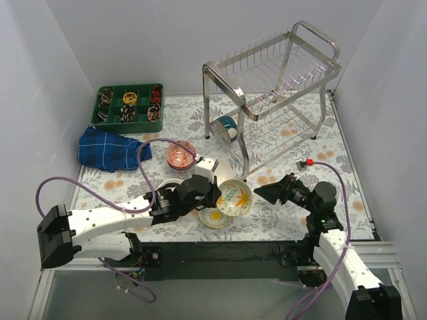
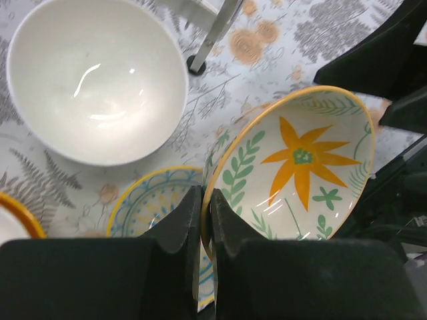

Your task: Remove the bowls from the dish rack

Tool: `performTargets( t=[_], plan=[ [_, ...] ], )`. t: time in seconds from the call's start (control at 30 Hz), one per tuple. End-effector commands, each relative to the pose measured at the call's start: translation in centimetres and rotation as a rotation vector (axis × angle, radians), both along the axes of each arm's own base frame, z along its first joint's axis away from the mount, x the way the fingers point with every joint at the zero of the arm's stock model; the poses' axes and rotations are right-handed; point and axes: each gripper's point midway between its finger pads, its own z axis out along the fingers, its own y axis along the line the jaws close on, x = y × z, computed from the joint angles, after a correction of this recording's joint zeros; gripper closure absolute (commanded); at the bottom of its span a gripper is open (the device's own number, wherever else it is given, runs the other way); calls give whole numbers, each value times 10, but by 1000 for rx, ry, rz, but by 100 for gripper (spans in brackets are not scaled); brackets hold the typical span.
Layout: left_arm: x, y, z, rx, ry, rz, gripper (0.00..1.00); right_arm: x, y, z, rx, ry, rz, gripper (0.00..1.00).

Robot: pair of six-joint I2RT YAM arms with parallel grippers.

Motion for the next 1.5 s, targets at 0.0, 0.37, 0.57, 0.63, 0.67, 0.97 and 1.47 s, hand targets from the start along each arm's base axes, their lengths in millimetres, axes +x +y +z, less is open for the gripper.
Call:
performTargets(
  t=[0.0,0.37,0.57,0.63,0.67,0.97,1.47],
  plan=[
    [-13,37,-8,78,94,74,100,16,-5,13,-53,-90,-43,6],
    [-29,66,-59,216,247,132,100,25,-7,6,-104,-97,-62,6],
    [-24,69,-71,266,251,137,92,27,-9,0,-134,-98,-63,6],
    [-25,68,-72,272,256,131,84,28,-9,-1,-140,-97,-67,6],
    [-24,68,-72,271,255,132,75,29,-10,-3,-146,-94,-72,6],
    [-21,68,-56,226,228,132,35,59,-16,3,-234,-140,-124,5],
    [60,105,26,104,13,205,2,164,-31,34,-395,-238,-251,2]
  ],
)
